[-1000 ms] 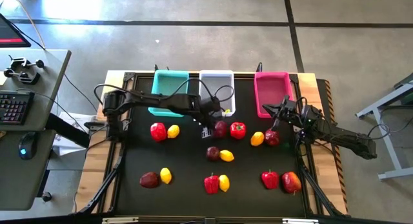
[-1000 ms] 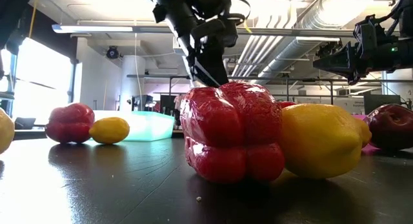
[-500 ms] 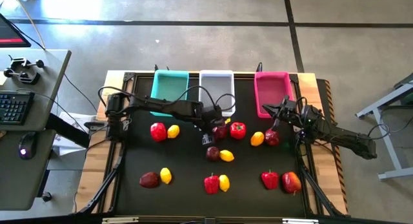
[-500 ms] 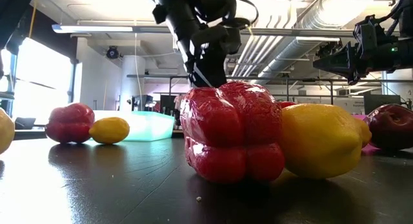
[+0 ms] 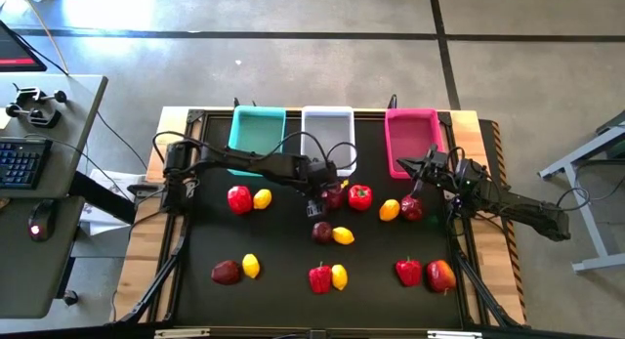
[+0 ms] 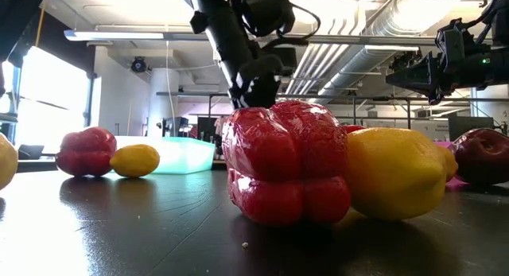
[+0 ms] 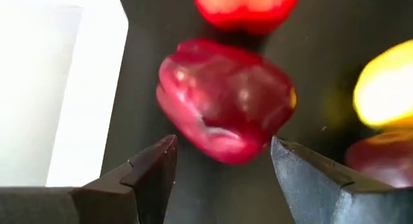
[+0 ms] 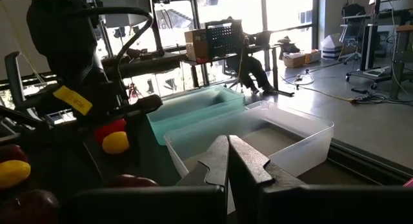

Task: Sort produce into baskets
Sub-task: Put the apple into the white bin

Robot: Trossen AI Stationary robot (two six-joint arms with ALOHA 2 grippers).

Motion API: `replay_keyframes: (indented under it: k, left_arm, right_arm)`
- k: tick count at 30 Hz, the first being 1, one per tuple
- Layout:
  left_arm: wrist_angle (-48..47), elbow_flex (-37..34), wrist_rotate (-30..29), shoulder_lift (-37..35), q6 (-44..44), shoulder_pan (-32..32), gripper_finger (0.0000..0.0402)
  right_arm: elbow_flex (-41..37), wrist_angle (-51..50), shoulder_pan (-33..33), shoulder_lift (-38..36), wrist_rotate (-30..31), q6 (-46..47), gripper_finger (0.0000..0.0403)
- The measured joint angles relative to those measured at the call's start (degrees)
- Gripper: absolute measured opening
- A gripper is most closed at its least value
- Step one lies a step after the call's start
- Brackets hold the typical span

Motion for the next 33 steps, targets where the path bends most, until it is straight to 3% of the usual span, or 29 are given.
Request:
replay_keyframes:
  k: [12,22,33]
  left_arm:
    - [0.77,-0.02,-2.70,0.39,6.30,-0.16,0.0239]
    - [1.71,-1.57,5.60,1.74,-3.59,-0.17,0.0239]
    - [9.48,-6.16,2.46,1.73,-9.61,0.22,0.0210]
  right_arm:
    - [0.02,-0.02,0.00,0.09,0.00,-0.02,0.0000]
    - [0.01,-0.02,0.00,0.09,0.00,-0.02,0.0000]
    - [0.01,-0.02,0.00,0.09,0.01,-0.02,0.0000]
